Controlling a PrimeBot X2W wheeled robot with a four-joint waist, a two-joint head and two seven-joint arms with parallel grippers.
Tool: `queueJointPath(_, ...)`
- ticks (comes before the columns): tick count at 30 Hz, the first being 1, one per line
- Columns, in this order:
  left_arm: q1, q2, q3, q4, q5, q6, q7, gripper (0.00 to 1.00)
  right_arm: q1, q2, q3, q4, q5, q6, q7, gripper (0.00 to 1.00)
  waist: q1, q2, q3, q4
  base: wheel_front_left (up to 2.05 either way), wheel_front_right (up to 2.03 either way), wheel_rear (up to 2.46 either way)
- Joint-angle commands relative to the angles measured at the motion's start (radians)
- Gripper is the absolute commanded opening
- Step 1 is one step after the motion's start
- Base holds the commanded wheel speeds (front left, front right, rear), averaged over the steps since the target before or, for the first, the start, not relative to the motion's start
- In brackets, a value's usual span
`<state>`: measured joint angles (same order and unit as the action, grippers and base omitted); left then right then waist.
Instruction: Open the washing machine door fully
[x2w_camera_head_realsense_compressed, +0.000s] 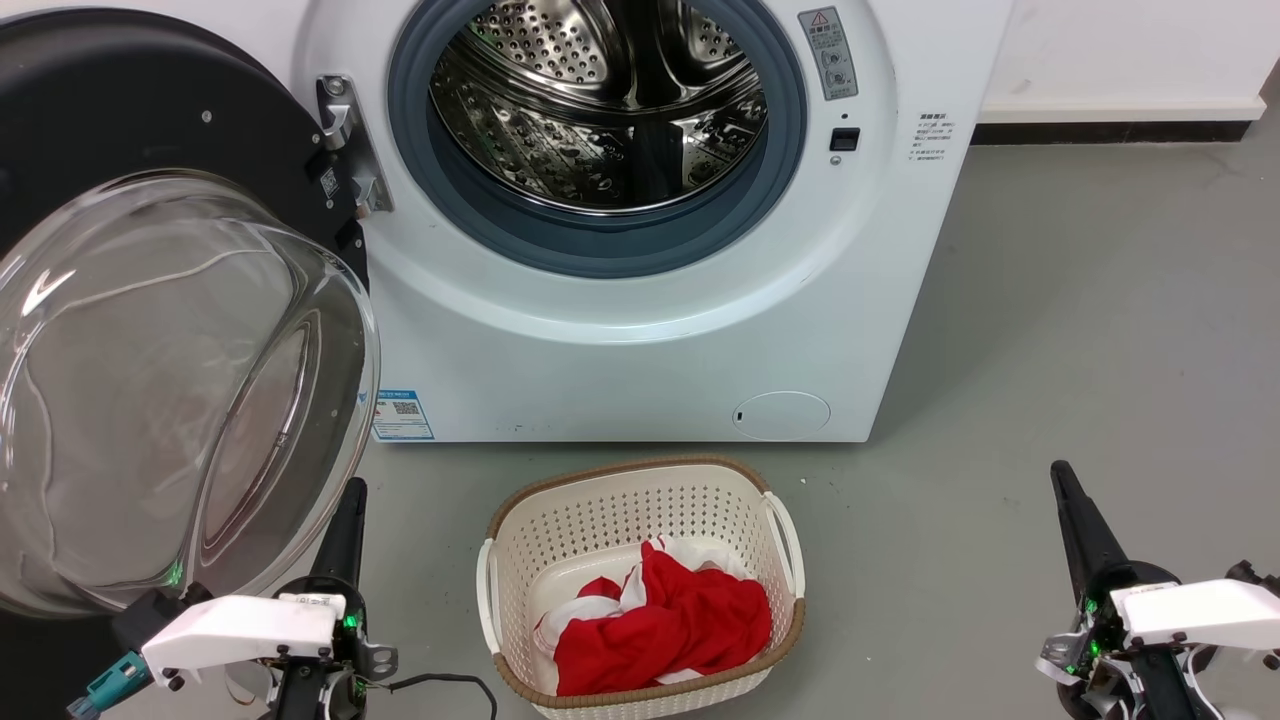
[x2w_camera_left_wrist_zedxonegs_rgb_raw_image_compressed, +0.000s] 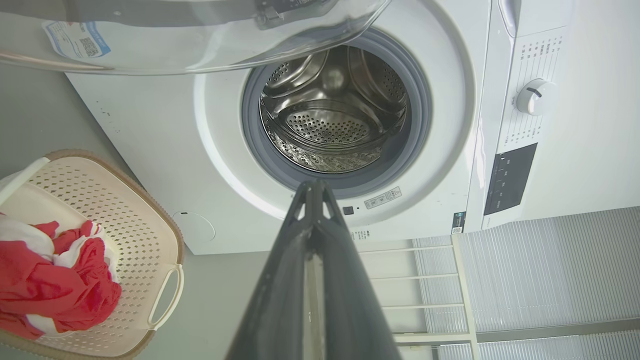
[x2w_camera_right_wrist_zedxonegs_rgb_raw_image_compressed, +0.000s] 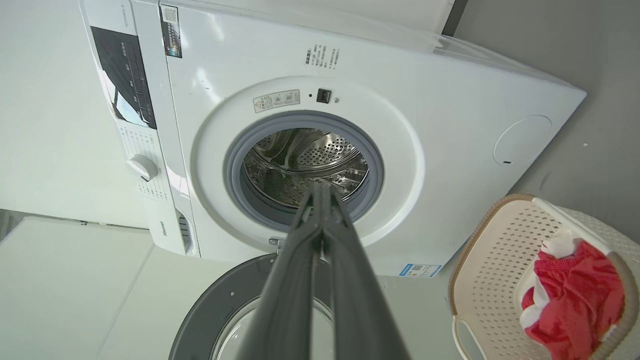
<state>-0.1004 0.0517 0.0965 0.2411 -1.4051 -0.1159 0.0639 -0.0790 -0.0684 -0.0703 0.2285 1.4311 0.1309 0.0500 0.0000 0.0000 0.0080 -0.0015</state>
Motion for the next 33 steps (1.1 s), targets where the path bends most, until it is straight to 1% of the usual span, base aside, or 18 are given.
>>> queueJointPath(1,-0.011,0.0,0.002,-0.001,-0.014,-0.008,0.005,0.0,-0.016,-0.004,-0.002,-0.001,0.017,0.0,0.003,0.0,0.0,0.0,0.0,0.0,0.0,0.0,0.0)
queueJointPath(27,-0.012,-0.002,0.021,0.006,-0.21,-0.017,0.054,0.0,-0.033,0.001,-0.022,0.017,0.204,0.0,0.048,0.0,0.0,0.0,-0.005,0.001,0.0,0.0,0.0)
queueJointPath(33,-0.012,-0.002,0.02,0.005,-0.208,-0.017,0.054,0.0,-0.034,0.003,-0.024,0.016,0.2,0.0,0.049,0.0,0.0,0.0,-0.005,0.002,0.0,0.0,0.0)
